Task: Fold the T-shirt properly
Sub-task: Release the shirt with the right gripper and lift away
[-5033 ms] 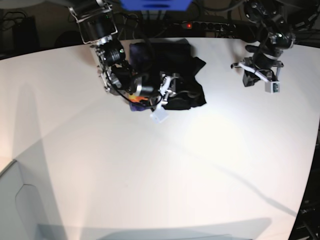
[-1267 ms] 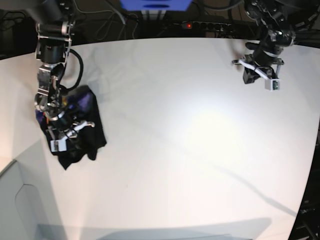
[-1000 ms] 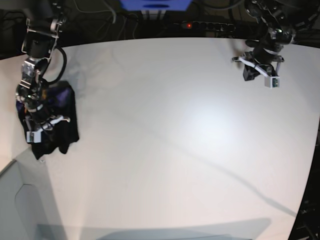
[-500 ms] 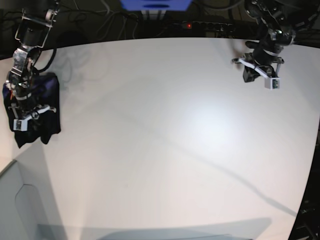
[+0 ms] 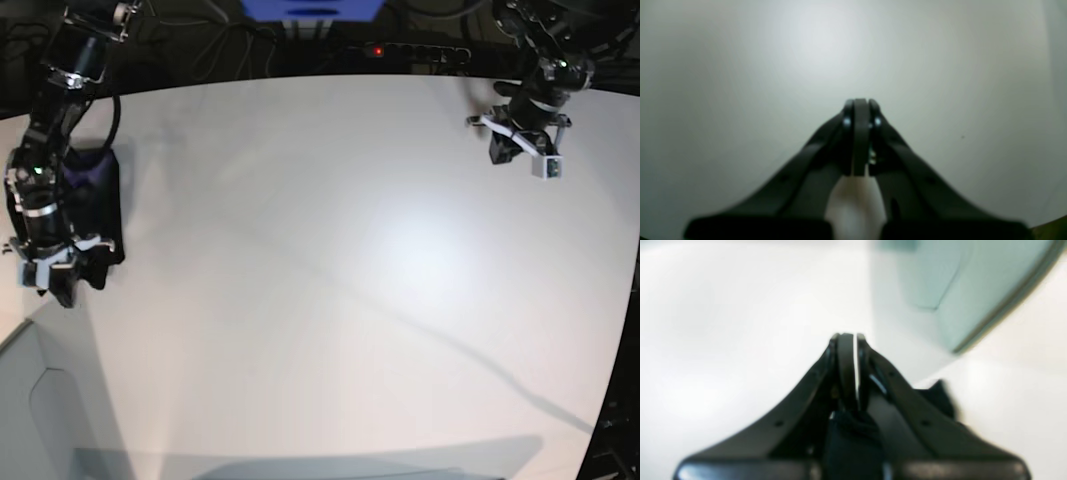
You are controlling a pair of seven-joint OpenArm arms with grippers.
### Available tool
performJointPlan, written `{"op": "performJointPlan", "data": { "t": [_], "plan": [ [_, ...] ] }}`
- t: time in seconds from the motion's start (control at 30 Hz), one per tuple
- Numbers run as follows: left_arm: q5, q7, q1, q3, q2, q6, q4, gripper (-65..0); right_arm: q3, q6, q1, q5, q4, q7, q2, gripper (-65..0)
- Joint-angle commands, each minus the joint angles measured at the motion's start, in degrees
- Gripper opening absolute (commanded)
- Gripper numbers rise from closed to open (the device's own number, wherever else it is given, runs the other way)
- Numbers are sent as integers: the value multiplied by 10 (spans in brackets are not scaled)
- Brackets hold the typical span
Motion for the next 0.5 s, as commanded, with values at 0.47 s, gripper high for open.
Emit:
{"op": "performJointPlan", "data": {
  "t": [0.47],
  "plan": [
    [-11, -53, 107, -104, 5, -1, 57, -647, 208, 0, -291, 4, 142, 14, -7, -650]
  ]
}}
